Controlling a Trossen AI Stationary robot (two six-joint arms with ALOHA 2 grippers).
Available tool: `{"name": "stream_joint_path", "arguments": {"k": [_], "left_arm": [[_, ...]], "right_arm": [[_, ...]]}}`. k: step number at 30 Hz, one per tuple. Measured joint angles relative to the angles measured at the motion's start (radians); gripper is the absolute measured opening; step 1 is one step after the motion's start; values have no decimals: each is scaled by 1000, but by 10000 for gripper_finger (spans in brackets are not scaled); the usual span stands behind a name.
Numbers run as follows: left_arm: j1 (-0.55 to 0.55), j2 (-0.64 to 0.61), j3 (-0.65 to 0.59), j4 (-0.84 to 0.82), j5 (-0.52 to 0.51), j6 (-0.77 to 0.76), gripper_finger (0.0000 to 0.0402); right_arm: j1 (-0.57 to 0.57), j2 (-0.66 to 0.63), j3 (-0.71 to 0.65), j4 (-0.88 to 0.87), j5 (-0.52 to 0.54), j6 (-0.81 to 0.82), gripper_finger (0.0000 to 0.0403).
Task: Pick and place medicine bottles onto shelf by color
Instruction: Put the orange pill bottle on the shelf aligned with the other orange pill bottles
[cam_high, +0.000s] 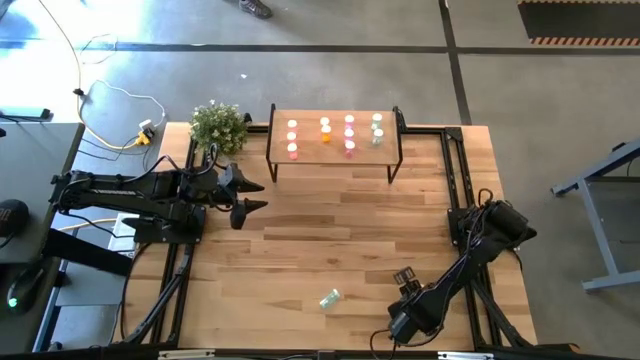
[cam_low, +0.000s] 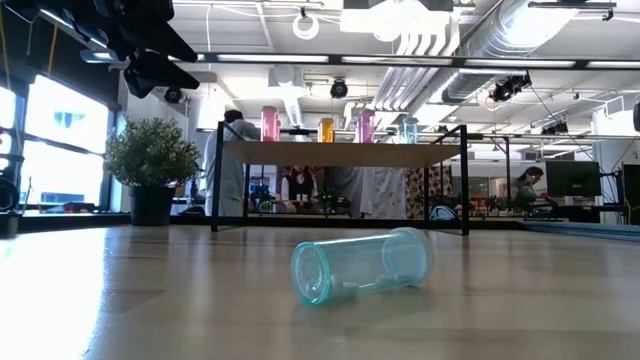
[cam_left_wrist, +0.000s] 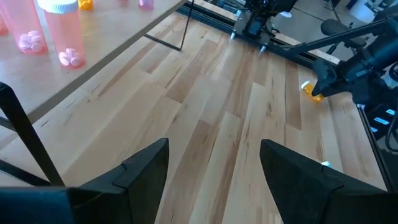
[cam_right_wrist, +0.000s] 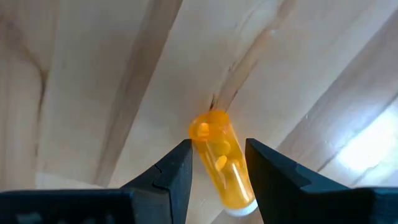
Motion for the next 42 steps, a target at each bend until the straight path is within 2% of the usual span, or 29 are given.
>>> {"name": "stream_joint_path", "arguments": {"k": [6,15,21,27,31,37,42], "left_arm": [[0,0,0,0,-1,0,241],[0,0,0,0,-3,2,241],[0,0,0,0,-2,2,241],[1,0,0,0,-2,3,241],[1,0,0,0,-2,14,241],[1,0,0,0,-2,13,241],[1,0,0,0,-1,20,241]], "right_arm": [[-18,31,0,21,0,-19,137],[-31,32,0,39,-3,-3,87],[-32,32,0,40,-1,13,83],[-54,24,0,52,-2,166,83],[-82,-10,0,91,42,283,83],[-126,-83,0,175,143,470,83],[-157,-156,0,244,304,654,83]]}}
